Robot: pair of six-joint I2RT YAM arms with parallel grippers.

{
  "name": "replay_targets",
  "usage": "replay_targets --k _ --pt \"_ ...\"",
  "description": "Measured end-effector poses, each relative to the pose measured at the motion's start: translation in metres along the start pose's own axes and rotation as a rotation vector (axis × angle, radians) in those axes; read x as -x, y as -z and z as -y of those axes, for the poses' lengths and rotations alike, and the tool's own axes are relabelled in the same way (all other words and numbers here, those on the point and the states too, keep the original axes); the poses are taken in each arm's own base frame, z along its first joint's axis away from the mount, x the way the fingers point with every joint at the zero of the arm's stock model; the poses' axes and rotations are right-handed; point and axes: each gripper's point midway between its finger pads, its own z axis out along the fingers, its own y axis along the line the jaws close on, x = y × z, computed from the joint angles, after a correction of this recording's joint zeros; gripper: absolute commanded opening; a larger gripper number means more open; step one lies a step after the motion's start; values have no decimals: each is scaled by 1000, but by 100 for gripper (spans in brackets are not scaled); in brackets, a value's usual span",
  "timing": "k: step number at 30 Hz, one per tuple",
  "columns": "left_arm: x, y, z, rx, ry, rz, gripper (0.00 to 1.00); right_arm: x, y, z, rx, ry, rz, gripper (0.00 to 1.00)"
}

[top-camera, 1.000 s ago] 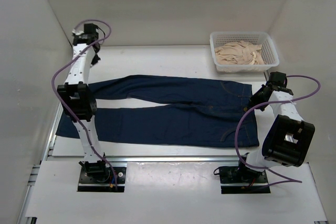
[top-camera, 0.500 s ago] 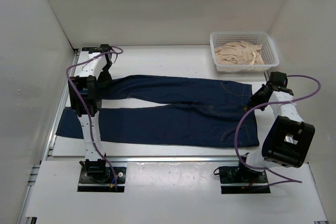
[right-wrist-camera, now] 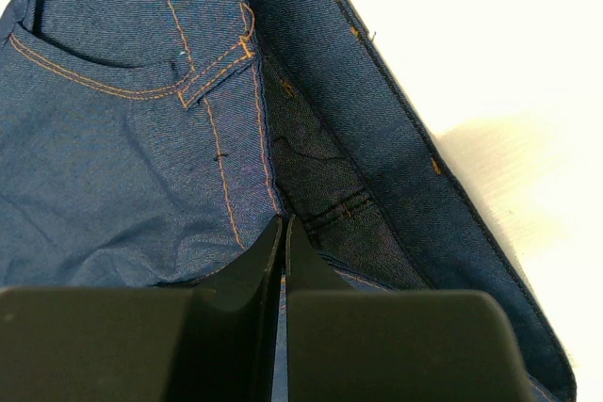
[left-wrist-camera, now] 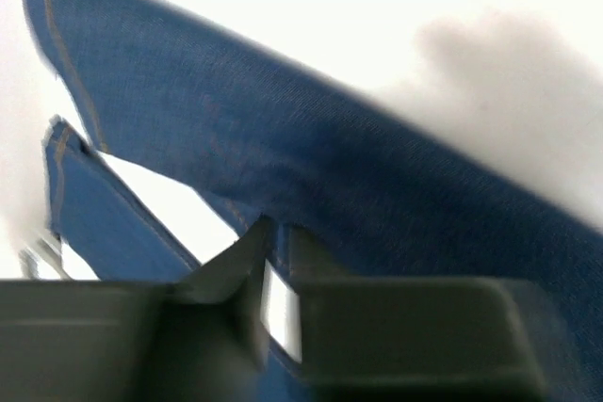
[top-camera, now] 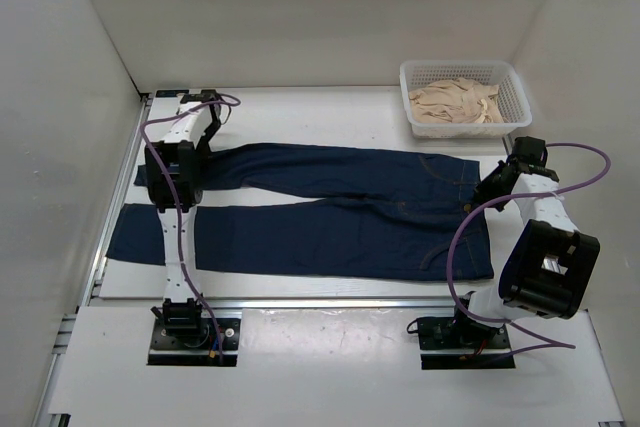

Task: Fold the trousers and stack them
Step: Flatten the trousers out

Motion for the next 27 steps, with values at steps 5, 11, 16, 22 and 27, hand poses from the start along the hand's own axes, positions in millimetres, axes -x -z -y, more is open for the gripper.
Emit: replay_targets --k 5,11,16,22,27 --pt "9 -11 11 5 -27 -5 10 0 0 0 -1 2 -2 0" --pt "48 9 8 -12 19 89 10 0 -1 1 -1 10 -3 0" --pt "104 44 -3 -53 134 269 35 -1 -1 1 -2 14 -4 0" --pt "114 47 -4 -56 200 308 88 -2 0 -2 3 26 -5 11" --pt "82 66 -15 -137 193 248 46 -5 12 -19 27 91 37 42"
